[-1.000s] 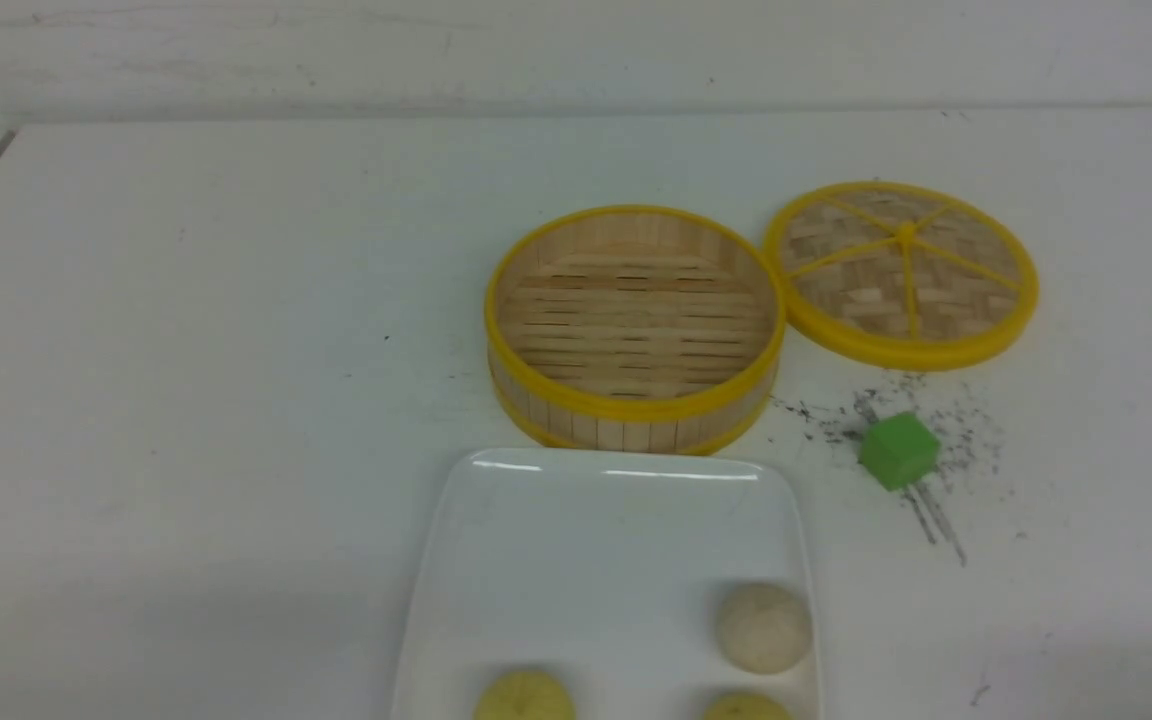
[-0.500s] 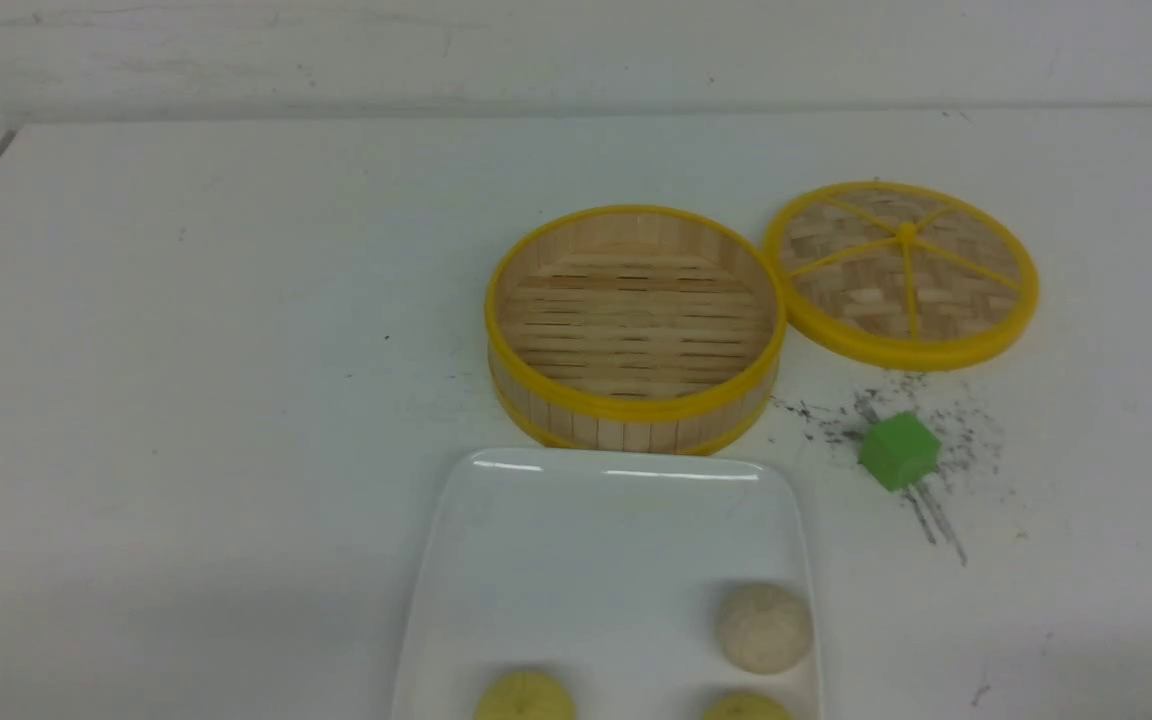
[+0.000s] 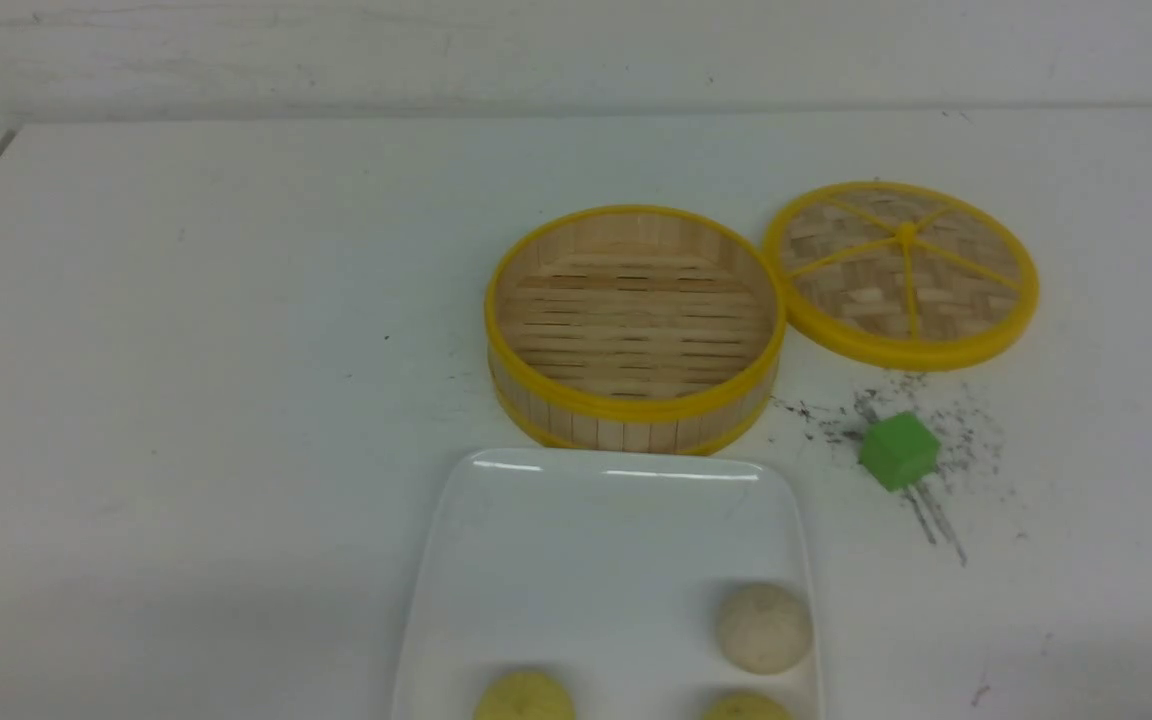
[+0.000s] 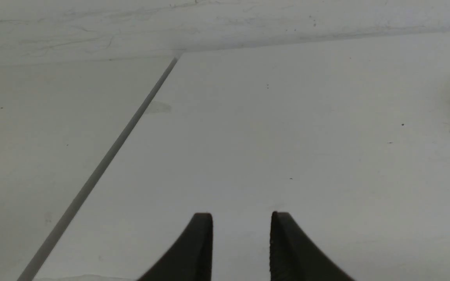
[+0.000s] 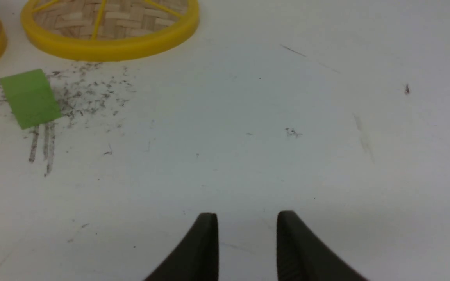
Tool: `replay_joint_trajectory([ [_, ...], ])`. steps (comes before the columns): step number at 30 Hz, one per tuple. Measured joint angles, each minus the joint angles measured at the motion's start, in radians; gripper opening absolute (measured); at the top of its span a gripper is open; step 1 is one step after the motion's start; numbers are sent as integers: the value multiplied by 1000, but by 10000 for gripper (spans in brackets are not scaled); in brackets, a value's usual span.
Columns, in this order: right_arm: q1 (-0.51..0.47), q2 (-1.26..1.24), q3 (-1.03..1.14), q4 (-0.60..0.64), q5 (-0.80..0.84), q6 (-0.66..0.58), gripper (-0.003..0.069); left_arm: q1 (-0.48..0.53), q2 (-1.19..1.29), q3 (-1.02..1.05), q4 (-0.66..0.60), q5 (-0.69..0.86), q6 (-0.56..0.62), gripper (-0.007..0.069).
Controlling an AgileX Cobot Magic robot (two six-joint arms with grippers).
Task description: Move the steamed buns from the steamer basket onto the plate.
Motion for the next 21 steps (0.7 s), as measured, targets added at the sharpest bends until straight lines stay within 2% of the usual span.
replay_joint_trajectory([
  [8, 0, 0, 0, 0, 0, 0, 239, 0, 0, 0, 3, -7, 0, 240],
  [11, 0, 0, 0, 0, 0, 1, 239, 0, 0, 4, 2, -7, -33, 240],
  [17, 0, 0, 0, 0, 0, 2, 239, 0, 0, 125, -1, -64, -116, 240],
  [21, 0, 0, 0, 0, 0, 2, 239, 0, 0, 273, -8, -170, -184, 240],
])
